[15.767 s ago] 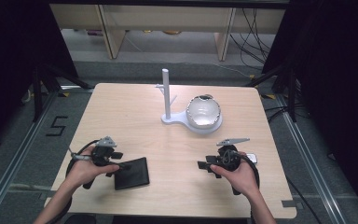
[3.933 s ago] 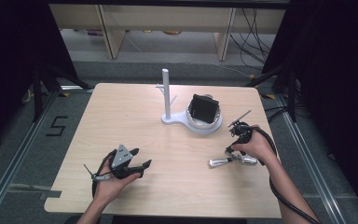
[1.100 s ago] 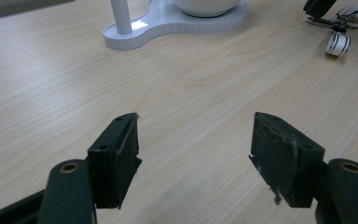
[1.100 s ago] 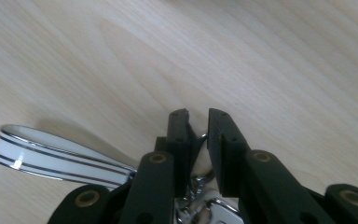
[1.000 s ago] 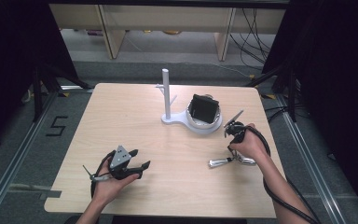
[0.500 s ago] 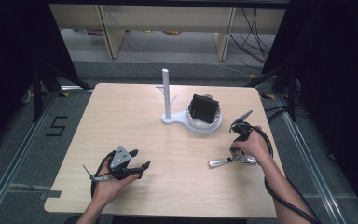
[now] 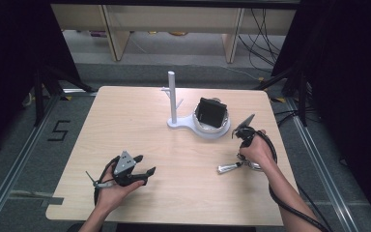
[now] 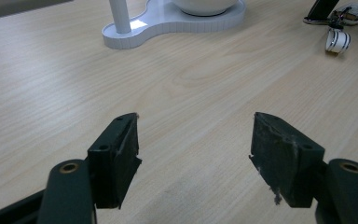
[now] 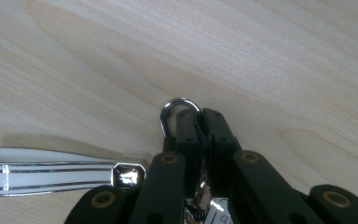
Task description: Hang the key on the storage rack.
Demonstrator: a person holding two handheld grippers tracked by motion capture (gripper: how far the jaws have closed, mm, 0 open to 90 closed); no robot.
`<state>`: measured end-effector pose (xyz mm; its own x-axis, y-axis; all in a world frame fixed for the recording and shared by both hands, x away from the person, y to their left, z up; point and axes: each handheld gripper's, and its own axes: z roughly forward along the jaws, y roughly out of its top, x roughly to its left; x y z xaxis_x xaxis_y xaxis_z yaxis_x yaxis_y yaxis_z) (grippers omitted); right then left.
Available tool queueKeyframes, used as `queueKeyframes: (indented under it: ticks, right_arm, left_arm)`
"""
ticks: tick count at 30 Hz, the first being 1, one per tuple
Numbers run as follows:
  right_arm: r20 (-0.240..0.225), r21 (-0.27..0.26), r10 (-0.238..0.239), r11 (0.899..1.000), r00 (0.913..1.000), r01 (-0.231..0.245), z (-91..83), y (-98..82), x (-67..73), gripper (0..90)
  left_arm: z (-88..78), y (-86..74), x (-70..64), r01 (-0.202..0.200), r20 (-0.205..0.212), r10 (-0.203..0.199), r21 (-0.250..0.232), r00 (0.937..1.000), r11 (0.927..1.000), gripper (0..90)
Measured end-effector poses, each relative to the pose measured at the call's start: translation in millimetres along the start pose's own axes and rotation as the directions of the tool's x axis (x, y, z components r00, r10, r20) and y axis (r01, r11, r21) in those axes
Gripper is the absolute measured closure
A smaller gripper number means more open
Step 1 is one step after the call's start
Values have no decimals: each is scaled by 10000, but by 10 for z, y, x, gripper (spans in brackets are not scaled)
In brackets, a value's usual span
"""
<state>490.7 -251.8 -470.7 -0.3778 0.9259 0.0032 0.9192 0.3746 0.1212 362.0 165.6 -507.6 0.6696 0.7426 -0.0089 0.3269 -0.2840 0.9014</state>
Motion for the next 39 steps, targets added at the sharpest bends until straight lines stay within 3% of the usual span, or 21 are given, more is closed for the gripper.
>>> queueKeyframes:
  ticks: [8, 9, 14, 15, 17, 22, 23, 25, 26, 27, 29, 30, 32, 33, 34, 35, 36, 39]
  right_arm:
    - [-375, -1155, 106, 9932, 9992, -149, -3, -87, -24, 882]
    - [-399, -1365, -403, 9900, 9984, 345, -14, -84, -57, 882]
    - [-439, -1751, -187, 9845, 9989, 107, -115, -91, -21, 882]
    - [-389, -2100, -40, 9777, 9992, -43, -175, -96, 17, 882]
    - [-385, -2177, 36, 9759, 9993, -119, -201, -99, 29, 882]
    - [-499, -2906, 237, 9561, 9985, -372, -372, -125, 107, 882]
    - [-482, -3369, -129, 9415, 9988, -41, -398, -130, 107, 882]
    - [-471, -3847, -344, 9230, 9983, 136, -478, -156, 140, 882]
    - [-440, -4157, -558, 9089, 9975, 325, -515, -167, 149, 882]
    - [-554, -4580, -635, 8884, 9964, 312, -603, -193, 197, 882]
    - [-551, -4666, -674, 8838, 9962, 340, -630, -204, 213, 882]
    - [-681, -5003, -657, 8656, 9955, 229, -682, -221, 253, 882]
    - [-812, -5244, -653, 8514, 9946, 131, -757, -246, 309, 882]
    - [-865, -5446, -692, 8386, 9938, 110, -765, -248, 326, 882]
    - [-704, -5598, -986, 8275, 9926, 425, -797, -249, 322, 882]
    - [-862, -5657, -951, 8240, 9917, 298, -812, -251, 339, 882]
    - [-669, -5853, -1138, 8090, 9912, 534, -829, -252, 339, 882]
    - [-851, -6079, -1167, 7929, 9895, 413, -884, -267, 395, 881]
  left_arm:
    - [18, 22, -18, -60, 4, 60, 41, 10000, 10000, 317]
    - [26, 21, -25, -45, 99, 46, -6, 9999, 10000, 317]
    - [19, 27, -30, -56, 90, 56, -9, 9999, 10000, 317]
    - [20, 31, -29, -32, 95, 32, -47, 9999, 10000, 317]
    - [24, 34, -27, -12, 168, 14, -117, 9999, 9999, 318]
    - [16, 84, -47, 93, 362, -83, -260, 9993, 9996, 320]
    - [14, 103, -60, 116, 383, -105, -282, 9992, 9995, 320]
    - [18, 148, -82, 154, 586, -130, -399, 9982, 9991, 322]
    - [28, 174, -95, 188, 757, -150, -507, 9970, 9985, 323]
    - [36, 204, -110, 222, 906, -169, -573, 9957, 9981, 330]
    - [59, 275, -145, 147, 1100, -75, -645, 9939, 9978, 331]
    - [76, 312, -167, 167, 1229, -82, -688, 9924, 9975, 332]
    - [106, 380, -200, 25, 1372, 81, -771, 9905, 9970, 333]
    - [123, 427, -224, -126, 1441, 240, -802, 9893, 9967, 333]
    - [136, 461, -243, -229, 1512, 353, -831, 9879, 9963, 333]
    - [148, 492, -263, -272, 1579, 406, -866, 9866, 9959, 333]
    - [159, 519, -280, -325, 1642, 470, -901, 9853, 9954, 334]
    - [190, 587, -316, -440, 1792, 609, -970, 9819, 9943, 338]
